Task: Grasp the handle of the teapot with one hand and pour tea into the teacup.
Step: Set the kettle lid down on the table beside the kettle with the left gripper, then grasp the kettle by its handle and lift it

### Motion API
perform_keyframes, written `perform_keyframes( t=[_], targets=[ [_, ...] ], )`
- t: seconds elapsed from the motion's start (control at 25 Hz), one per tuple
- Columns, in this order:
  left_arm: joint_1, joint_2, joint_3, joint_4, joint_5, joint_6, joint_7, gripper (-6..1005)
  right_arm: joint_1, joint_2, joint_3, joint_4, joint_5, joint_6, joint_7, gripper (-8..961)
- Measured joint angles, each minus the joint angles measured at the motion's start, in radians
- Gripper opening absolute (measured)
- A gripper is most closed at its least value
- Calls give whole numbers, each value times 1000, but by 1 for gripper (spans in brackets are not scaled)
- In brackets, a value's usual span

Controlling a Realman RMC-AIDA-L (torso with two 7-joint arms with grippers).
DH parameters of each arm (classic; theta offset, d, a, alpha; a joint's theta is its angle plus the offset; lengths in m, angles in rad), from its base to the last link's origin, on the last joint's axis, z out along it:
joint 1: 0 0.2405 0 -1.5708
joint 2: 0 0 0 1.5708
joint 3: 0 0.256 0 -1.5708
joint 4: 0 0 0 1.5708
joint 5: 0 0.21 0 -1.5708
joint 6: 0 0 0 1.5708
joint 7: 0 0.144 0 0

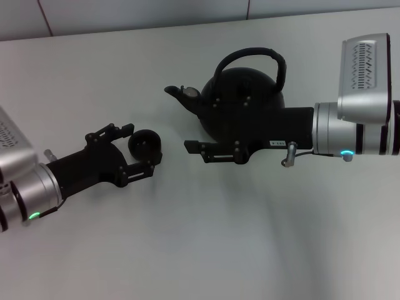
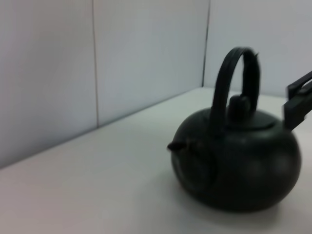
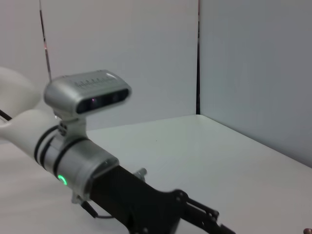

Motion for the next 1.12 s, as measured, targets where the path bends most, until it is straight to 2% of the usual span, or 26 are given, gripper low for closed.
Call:
perform_keyframes(
  t=[0.2, 0.32, 0.4, 0.48, 0.64, 0.72, 0.96, 1.0, 1.12],
  targets=[
    [48, 4, 3, 61, -6, 88, -16, 860, 0, 0, 0, 0, 0, 6, 0, 605],
    [112, 5, 3, 158, -9, 182, -56, 860, 0, 0, 0, 0, 0, 13, -12, 604],
    [112, 5, 3, 158, -9, 182, -56, 860, -2, 0, 0, 0, 5, 13, -26, 603],
    [149, 9, -3, 205, -11, 283, -58, 860, -4, 1, 1, 0, 21, 12, -37, 602],
    [165, 11, -3, 226, -11, 325, -59, 860, -15, 0, 2, 3, 66, 9, -64, 601],
    [203, 14, -24, 277, -13, 446, -71, 860, -26, -1, 3, 4, 90, 11, -83, 600],
    [207, 15, -44, 283, -14, 478, -84, 859, -80, 0, 15, 4, 194, 5, -149, 598],
    [209, 17, -75, 285, -15, 531, -119, 859, -91, 2, 24, 4, 204, 5, -160, 598],
    [211, 23, -80, 286, -13, 543, -122, 859, -122, 4, 54, 21, 210, 1, -173, 597]
  ],
)
